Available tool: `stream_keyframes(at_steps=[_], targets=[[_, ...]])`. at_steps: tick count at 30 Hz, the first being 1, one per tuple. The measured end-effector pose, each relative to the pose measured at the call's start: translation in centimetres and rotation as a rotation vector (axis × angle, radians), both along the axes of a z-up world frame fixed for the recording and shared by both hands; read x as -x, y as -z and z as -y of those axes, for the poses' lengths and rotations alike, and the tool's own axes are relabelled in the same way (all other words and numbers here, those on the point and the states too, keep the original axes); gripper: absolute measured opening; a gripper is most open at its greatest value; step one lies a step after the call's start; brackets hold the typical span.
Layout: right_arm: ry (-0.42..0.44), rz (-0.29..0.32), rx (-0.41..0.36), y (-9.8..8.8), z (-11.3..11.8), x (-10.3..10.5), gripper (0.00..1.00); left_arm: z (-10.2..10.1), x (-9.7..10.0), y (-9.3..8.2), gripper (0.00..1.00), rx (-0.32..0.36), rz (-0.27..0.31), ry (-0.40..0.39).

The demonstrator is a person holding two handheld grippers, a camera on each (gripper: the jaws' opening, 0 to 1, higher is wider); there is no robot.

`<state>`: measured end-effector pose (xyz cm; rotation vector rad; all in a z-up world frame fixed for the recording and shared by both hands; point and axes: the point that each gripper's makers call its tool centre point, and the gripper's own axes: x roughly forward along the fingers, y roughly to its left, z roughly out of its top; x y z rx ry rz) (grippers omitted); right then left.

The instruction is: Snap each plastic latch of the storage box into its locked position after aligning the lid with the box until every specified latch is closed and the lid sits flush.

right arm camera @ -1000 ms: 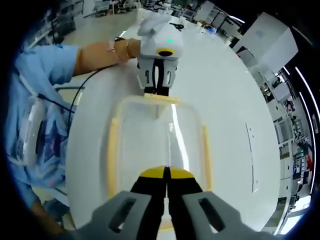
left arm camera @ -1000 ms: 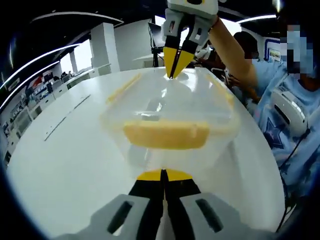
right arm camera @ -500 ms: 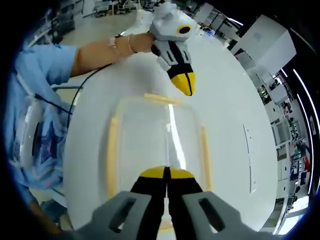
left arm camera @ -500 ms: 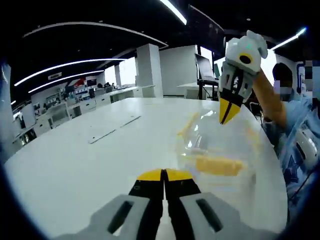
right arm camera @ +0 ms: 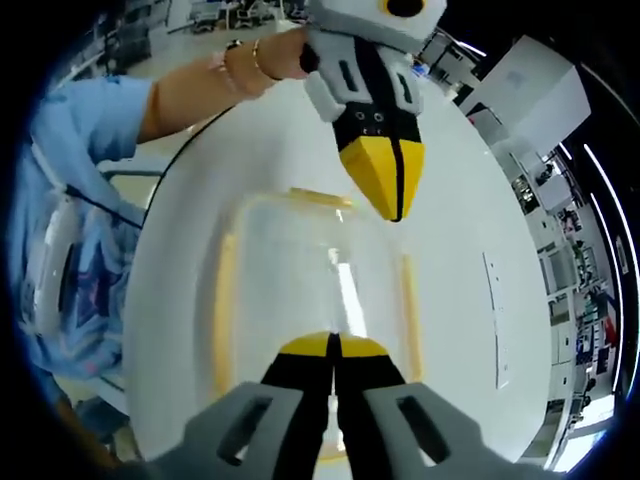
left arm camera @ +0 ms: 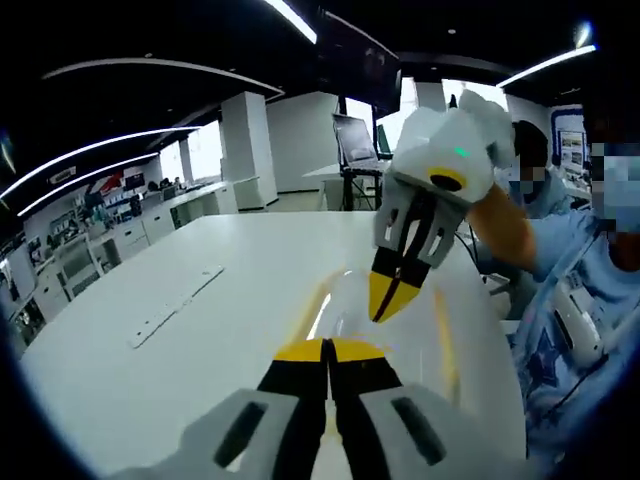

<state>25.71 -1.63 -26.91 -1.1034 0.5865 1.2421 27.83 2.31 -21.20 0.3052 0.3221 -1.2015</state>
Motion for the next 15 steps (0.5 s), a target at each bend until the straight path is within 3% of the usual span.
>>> stream_keyframes(at_steps=[4, 6, 8, 15], targets=[[-0.003, 0.003, -0.003, 0.0, -0.1, 0.0, 0.0, 0.9, 1.1, 0.7, 0.0, -0.065, -0.051, 0.054], [-0.003, 0.003, -0.008, 0.0, -0.1, 0.0, 0.0, 1.4, 1.7, 1.5, 0.0, -0.138, -0.098, 0.076], [-0.002, 0.003, -0.017, -0.1, -0.2, 0.0, 0.0, 1.8, 1.7, 2.4, 0.0, -0.228, -0.082, 0.097], [-0.003, 0.026, -0.045, -0.1, -0.2, 0.0, 0.0, 2.5, 1.8, 3.9, 0.0, -0.416, -0.149, 0.115]])
